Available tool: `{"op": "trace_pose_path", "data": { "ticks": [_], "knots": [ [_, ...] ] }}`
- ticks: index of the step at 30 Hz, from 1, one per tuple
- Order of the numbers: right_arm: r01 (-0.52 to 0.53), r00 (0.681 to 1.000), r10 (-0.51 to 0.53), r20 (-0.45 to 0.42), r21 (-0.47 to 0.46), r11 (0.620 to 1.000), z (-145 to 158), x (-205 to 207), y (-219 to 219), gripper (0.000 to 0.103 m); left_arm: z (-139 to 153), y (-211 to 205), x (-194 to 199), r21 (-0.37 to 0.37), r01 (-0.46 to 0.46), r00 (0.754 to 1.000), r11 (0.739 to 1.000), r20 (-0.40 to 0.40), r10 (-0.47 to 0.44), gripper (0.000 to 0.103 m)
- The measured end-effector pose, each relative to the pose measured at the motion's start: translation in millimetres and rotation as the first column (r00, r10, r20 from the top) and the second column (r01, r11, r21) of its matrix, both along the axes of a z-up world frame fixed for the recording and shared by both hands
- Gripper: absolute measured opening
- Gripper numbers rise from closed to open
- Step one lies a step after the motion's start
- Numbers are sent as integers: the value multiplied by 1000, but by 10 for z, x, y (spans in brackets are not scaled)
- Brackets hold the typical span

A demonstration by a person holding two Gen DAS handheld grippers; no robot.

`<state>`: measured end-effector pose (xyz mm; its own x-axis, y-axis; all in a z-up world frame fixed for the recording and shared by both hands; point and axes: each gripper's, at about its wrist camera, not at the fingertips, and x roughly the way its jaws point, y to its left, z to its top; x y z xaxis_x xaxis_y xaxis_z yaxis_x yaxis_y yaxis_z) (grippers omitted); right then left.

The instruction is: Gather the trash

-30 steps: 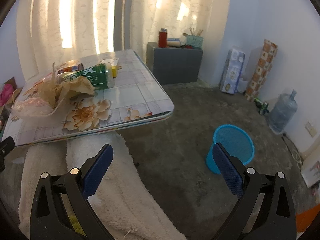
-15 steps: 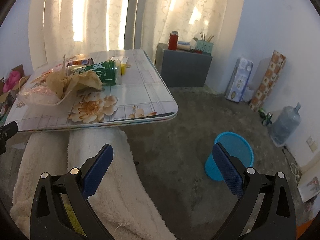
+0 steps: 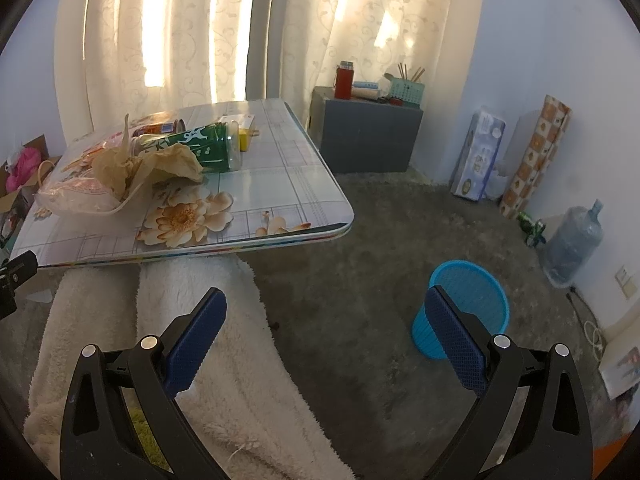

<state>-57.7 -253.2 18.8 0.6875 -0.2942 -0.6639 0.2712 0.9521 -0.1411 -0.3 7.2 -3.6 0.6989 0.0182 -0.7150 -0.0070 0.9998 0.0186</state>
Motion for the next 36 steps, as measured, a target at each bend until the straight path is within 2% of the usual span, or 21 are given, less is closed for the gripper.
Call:
{"op": "trace_pose_path", "data": {
  "ticks": [36],
  "knots": [
    [4,1000,-4,9,16,1000,32,-20,-14,95,27,-18,-18,8,3,1000,1000,12,-3,97]
  ]
}}
